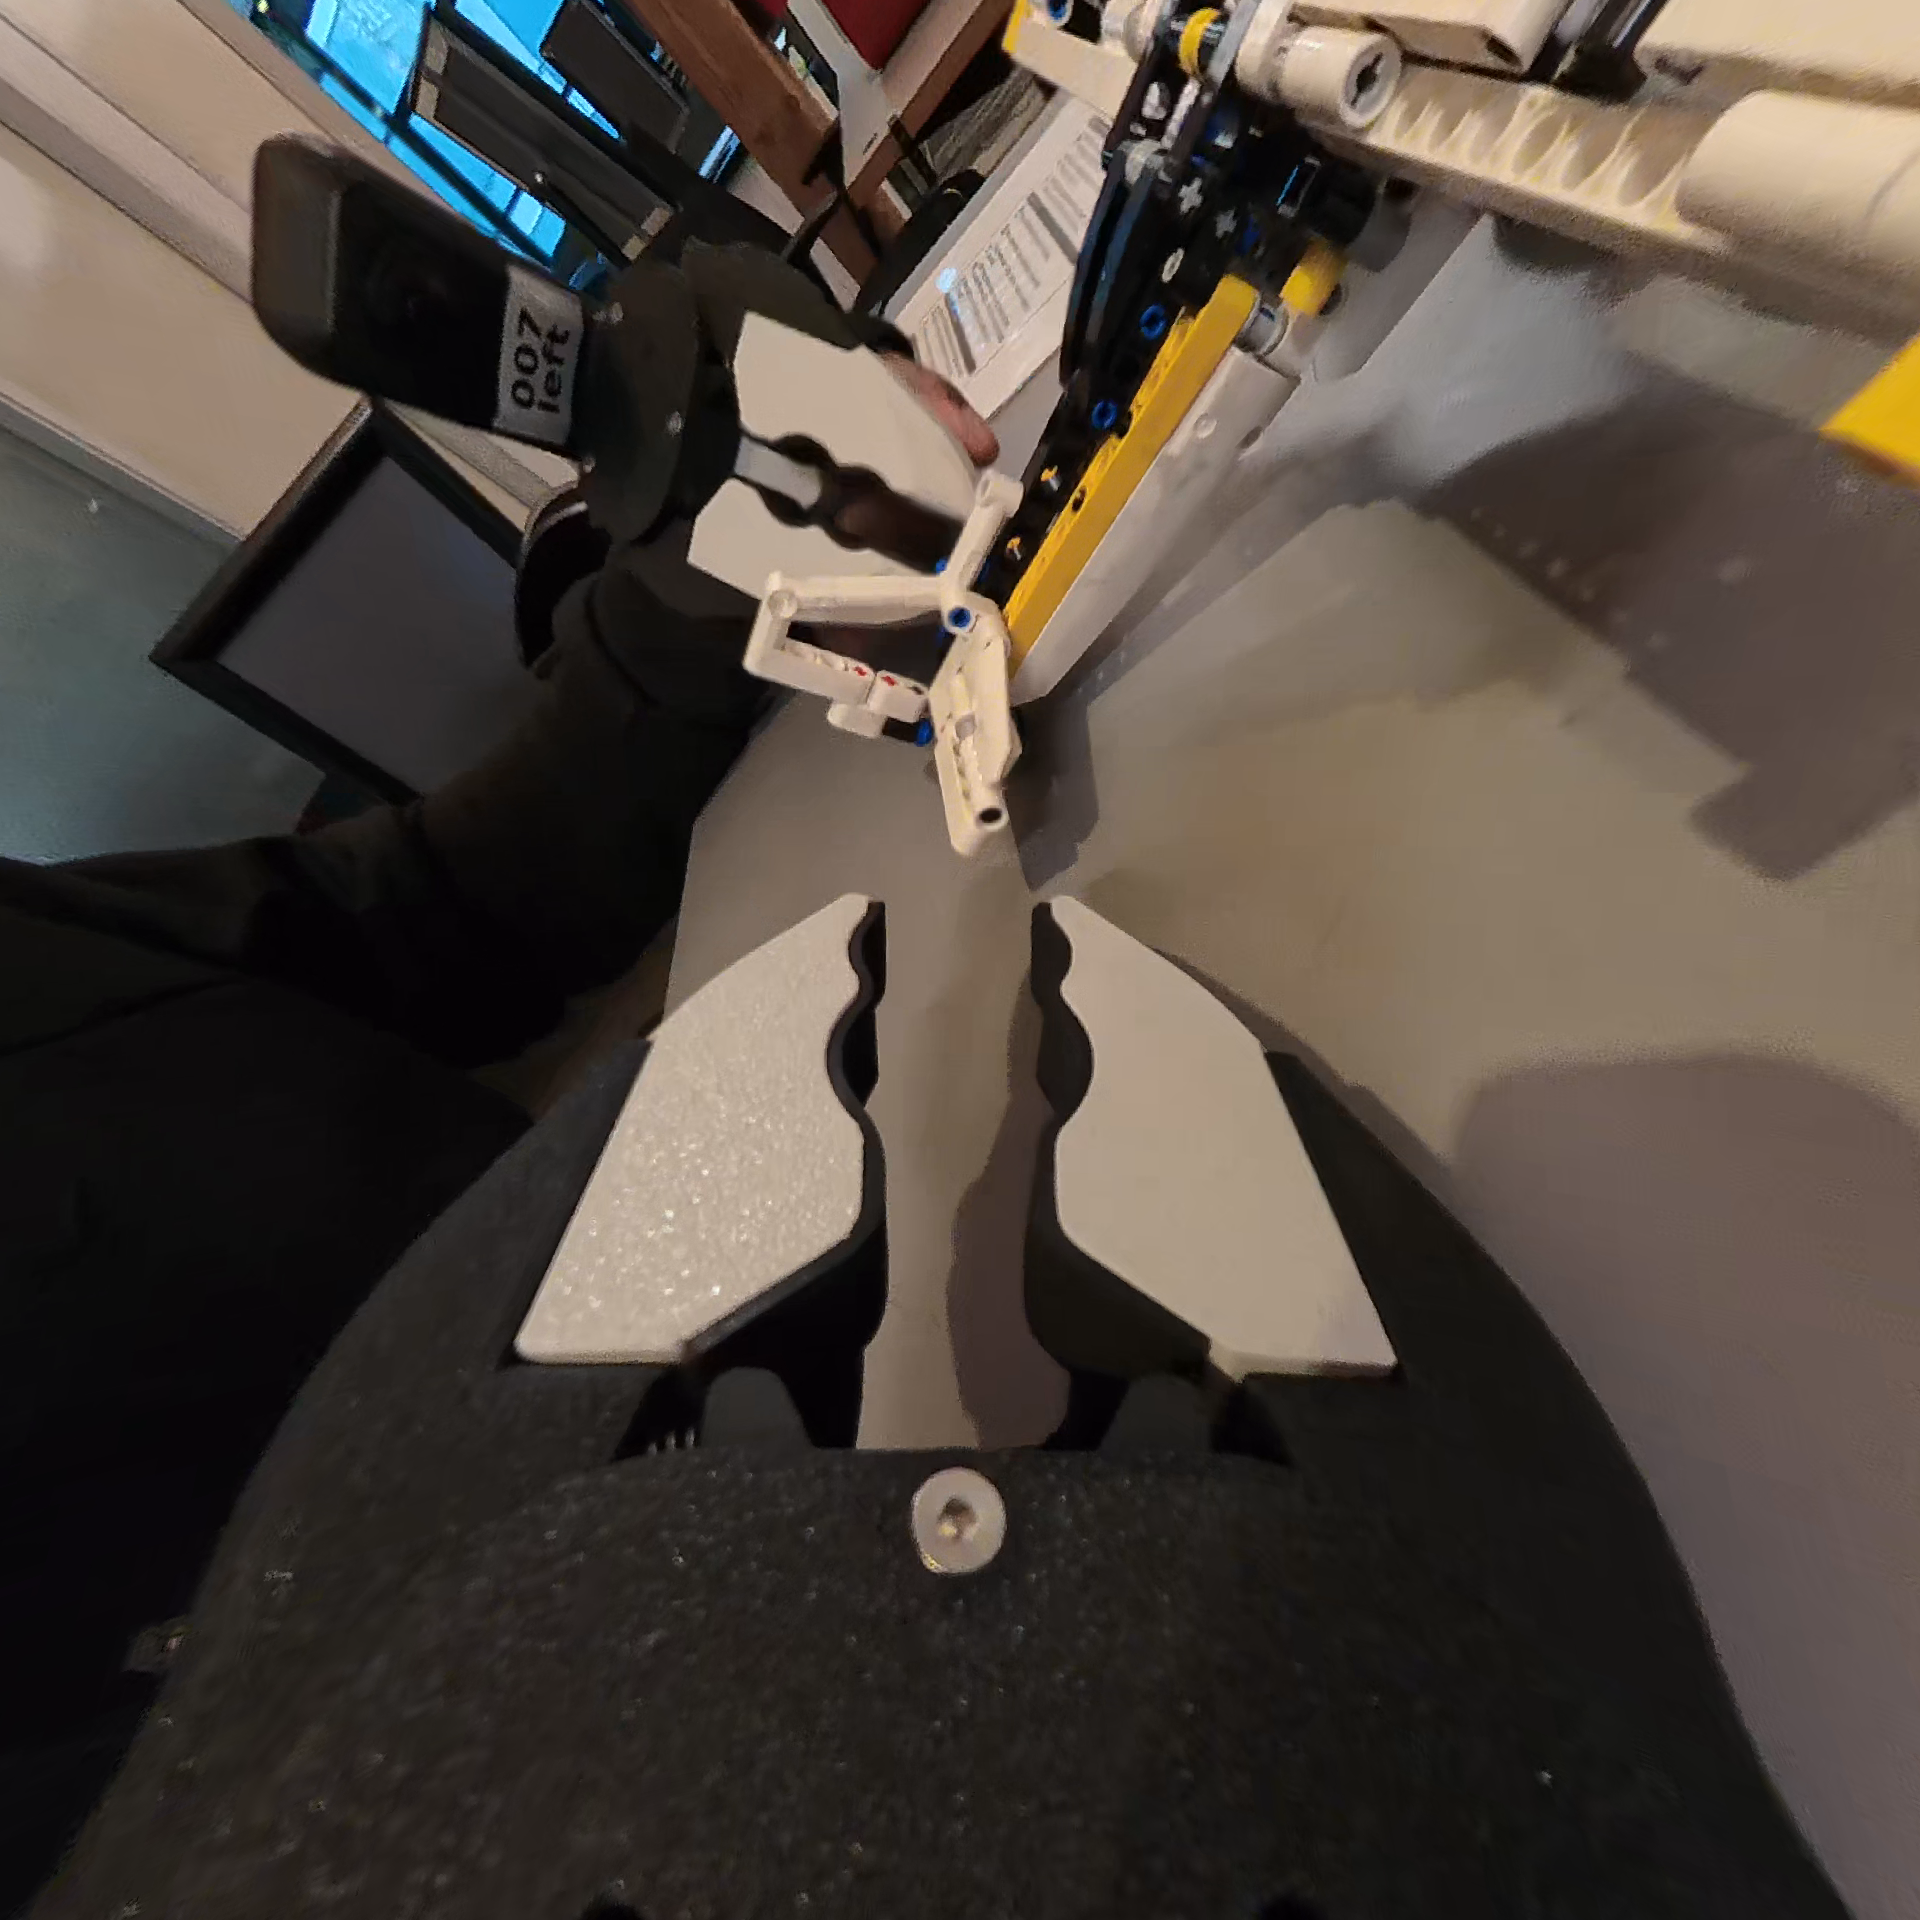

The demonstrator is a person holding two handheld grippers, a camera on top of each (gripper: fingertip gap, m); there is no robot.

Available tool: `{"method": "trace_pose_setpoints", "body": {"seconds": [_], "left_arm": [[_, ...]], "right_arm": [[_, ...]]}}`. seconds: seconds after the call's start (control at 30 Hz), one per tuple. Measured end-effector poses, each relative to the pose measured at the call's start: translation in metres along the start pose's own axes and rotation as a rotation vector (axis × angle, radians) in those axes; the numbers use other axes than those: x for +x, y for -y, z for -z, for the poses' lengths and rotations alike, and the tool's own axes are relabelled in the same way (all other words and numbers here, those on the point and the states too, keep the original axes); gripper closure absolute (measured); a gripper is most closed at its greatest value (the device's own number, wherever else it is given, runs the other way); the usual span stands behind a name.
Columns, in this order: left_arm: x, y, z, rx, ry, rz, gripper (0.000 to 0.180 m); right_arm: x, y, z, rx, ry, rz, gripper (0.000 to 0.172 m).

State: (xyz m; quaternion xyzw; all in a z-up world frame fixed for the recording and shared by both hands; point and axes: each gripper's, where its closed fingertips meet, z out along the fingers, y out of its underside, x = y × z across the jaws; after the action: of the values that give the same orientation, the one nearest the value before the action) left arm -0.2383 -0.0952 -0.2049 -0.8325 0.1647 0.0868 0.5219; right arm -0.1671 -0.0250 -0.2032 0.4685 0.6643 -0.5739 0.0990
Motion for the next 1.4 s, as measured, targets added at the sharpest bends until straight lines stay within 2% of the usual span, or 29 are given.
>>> {"method": "trace_pose_setpoints", "body": {"seconds": [0.17,0.27,0.33,0.4,0.5,0.57,0.63,0.7,0.77,0.93,1.0,1.07,1.1,1.17,1.27,1.4], "left_arm": [[-0.014,-0.004,0.024,-0.067,0.173,0.056,0.152],[-0.02,0.009,0.049,-0.034,0.334,0.087,0.149],[-0.018,0.029,0.065,0.04,0.413,0.117,0.148],[-0.014,0.053,0.075,0.148,0.479,0.171,0.132],[-0.001,0.091,0.072,0.264,0.478,0.254,0.108],[0.002,0.115,0.068,0.316,0.525,0.256,0.108],[0.006,0.142,0.062,0.378,0.577,0.229,0.12],[0.017,0.165,0.048,0.441,0.568,0.227,0.138],[0.032,0.178,0.021,0.454,0.51,0.252,0.143],[0.076,0.174,-0.075,0.387,0.332,0.309,0.142],[0.097,0.171,-0.111,0.351,0.286,0.276,0.142],[0.116,0.173,-0.14,0.297,0.256,0.177,0.141],[0.12,0.18,-0.148,0.297,0.273,0.106,0.136],[0.125,0.196,-0.159,0.358,0.273,0.037,0.139],[0.123,0.209,-0.176,0.372,0.234,0.03,0.138],[0.097,0.227,-0.188,0.421,0.241,0.004,0.138]], "right_arm": [[0.0,-0.005,0.024,0.037,-0.044,0.095,0.144],[0.002,-0.005,0.042,0.079,-0.072,0.143,0.144],[0.005,-0.005,0.054,0.104,-0.094,0.165,0.145],[0.01,-0.007,0.065,0.112,-0.128,0.185,0.145],[0.017,-0.009,0.081,0.12,-0.183,0.226,0.146],[0.021,-0.012,0.091,0.116,-0.219,0.254,0.145],[0.026,-0.012,0.1,0.122,-0.257,0.279,0.145],[0.032,-0.012,0.11,0.127,-0.309,0.307,0.146],[0.039,-0.011,0.119,0.129,-0.371,0.352,0.145],[0.062,-0.004,0.147,0.129,-0.59,0.515,0.143],[0.068,0.0,0.155,0.148,-0.629,0.537,0.143],[0.072,0.004,0.162,0.17,-0.649,0.534,0.143],[0.075,0.006,0.165,0.179,-0.656,0.53,0.144],[0.079,0.012,0.171,0.204,-0.672,0.522,0.144],[0.084,0.017,0.179,0.238,-0.688,0.495,0.144],[0.09,0.024,0.19,0.298,-0.68,0.431,0.146]]}}
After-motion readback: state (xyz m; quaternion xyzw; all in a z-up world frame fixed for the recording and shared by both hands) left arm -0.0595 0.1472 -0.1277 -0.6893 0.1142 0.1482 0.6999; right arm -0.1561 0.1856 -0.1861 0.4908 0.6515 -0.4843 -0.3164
